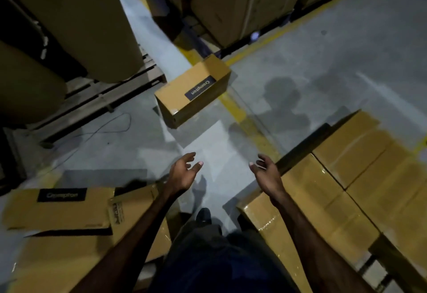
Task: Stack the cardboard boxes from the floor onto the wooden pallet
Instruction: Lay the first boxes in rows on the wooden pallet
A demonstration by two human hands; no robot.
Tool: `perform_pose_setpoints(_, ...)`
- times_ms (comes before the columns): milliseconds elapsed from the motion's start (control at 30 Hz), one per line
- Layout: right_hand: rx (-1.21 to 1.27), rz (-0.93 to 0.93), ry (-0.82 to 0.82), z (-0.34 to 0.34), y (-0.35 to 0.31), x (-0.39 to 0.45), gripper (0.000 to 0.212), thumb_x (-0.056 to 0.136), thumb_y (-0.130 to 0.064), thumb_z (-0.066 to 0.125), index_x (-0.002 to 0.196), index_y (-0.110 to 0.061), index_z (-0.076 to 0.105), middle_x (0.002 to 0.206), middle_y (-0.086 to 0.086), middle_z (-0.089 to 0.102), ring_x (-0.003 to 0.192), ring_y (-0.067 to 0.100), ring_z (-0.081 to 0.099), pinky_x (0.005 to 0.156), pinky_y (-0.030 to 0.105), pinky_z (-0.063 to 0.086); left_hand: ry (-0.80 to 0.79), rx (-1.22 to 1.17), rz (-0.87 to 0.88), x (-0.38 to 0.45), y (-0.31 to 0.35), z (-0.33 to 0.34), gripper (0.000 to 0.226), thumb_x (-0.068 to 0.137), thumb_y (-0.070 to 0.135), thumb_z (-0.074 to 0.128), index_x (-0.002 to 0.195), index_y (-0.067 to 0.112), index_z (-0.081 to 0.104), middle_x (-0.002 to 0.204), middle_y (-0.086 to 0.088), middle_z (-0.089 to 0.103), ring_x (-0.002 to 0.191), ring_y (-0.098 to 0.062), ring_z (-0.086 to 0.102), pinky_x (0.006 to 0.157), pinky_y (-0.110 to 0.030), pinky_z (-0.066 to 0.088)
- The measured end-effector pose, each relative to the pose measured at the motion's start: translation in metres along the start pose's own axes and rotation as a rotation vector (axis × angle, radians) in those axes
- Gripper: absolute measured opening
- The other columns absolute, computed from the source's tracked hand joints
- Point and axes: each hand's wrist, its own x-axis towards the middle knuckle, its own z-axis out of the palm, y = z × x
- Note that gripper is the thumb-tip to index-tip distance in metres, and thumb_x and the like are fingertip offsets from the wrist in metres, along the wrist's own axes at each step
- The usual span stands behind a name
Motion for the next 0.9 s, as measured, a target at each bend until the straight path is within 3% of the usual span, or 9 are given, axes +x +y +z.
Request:
perform_pose_setpoints(200, -0.019, 0.000, -0.109, 0.039, -0.040, 0.068, 0.051, 0.101, -0.030, 0.070, 0.149, -0.020, 0.054, 0.142, 0.005, 0.062, 0.122, 0.021, 0.060, 0.103, 0.037, 0.049, 0.084, 0.030, -0.051, 0.048, 0.008, -0.030, 0.052, 0.095, 0.039, 0.077, 0.141, 0.017, 0.064, 0.134, -0.007, 0.068, 0.110, -0.023, 0.068, 0.095, -0.035, 0.053)
perform_pose_setpoints(333, 0.005, 0.023, -0.139, 0.065, -0.069, 0.129, 0.051, 0.101, -0.029, 0.071, 0.147, -0.017, 0.055, 0.139, 0.007, 0.064, 0.123, 0.023, 0.062, 0.103, 0.034, 0.049, 0.075, 0.115, -0.052, 0.102, 0.025, -0.046, 0.057, 0.096, 0.045, 0.074, 0.145, 0.019, 0.060, 0.136, -0.005, 0.067, 0.114, -0.025, 0.067, 0.099, -0.043, 0.056)
perform_pose_setpoints(500, 0.055, 0.065, -0.154, 0.095, -0.110, 0.232, 0.050, 0.099, -0.030, 0.073, 0.145, -0.017, 0.057, 0.136, 0.007, 0.066, 0.120, 0.024, 0.065, 0.109, 0.043, 0.050, 0.051, 0.355, -0.058, 0.203, 0.051, -0.068, 0.054, 0.098, 0.041, 0.073, 0.142, 0.013, 0.063, 0.135, -0.010, 0.070, 0.117, -0.028, 0.069, 0.094, -0.031, 0.051)
perform_pose_setpoints(733, 0.045, 0.121, -0.136, 0.129, -0.134, 0.385, 0.044, 0.096, -0.027, 0.074, 0.136, -0.016, 0.062, 0.120, 0.009, 0.072, 0.111, 0.026, 0.068, 0.096, 0.033, 0.050, -0.095, 0.552, -0.107, 0.373, 0.075, -0.071, 0.063, 0.099, 0.048, 0.068, 0.146, 0.007, 0.058, 0.140, -0.017, 0.065, 0.125, -0.034, 0.064, 0.098, -0.038, 0.051)
perform_pose_setpoints(800, 0.017, 0.128, -0.135, 0.141, -0.128, 0.425, 0.035, 0.096, -0.028, 0.074, 0.129, -0.017, 0.064, 0.112, 0.007, 0.072, 0.105, 0.024, 0.065, 0.091, 0.029, 0.046, -0.125, 0.596, -0.101, 0.427, 0.073, -0.062, 0.065, 0.099, 0.047, 0.068, 0.148, 0.006, 0.055, 0.142, -0.018, 0.064, 0.128, -0.035, 0.062, 0.100, -0.038, 0.049)
perform_pose_setpoints(867, 0.028, 0.163, -0.111, 0.156, -0.118, 0.464, 0.015, 0.094, -0.030, 0.073, 0.104, -0.020, 0.069, 0.102, 0.003, 0.075, 0.095, 0.024, 0.069, 0.089, 0.035, 0.054, -0.170, 0.647, -0.089, 0.485, 0.063, -0.051, 0.068, 0.099, 0.046, 0.069, 0.150, 0.005, 0.052, 0.144, -0.019, 0.062, 0.131, -0.036, 0.060, 0.102, -0.039, 0.048)
perform_pose_setpoints(900, 0.054, 0.186, -0.109, 0.165, -0.110, 0.482, 0.011, 0.093, -0.029, 0.072, 0.093, -0.018, 0.070, 0.098, 0.004, 0.077, 0.086, 0.024, 0.072, 0.080, 0.036, 0.056, -0.208, 0.664, -0.081, 0.515, 0.052, -0.044, 0.072, 0.097, 0.050, 0.069, 0.151, 0.004, 0.051, 0.141, -0.020, 0.064, 0.129, -0.038, 0.060, 0.101, -0.041, 0.049)
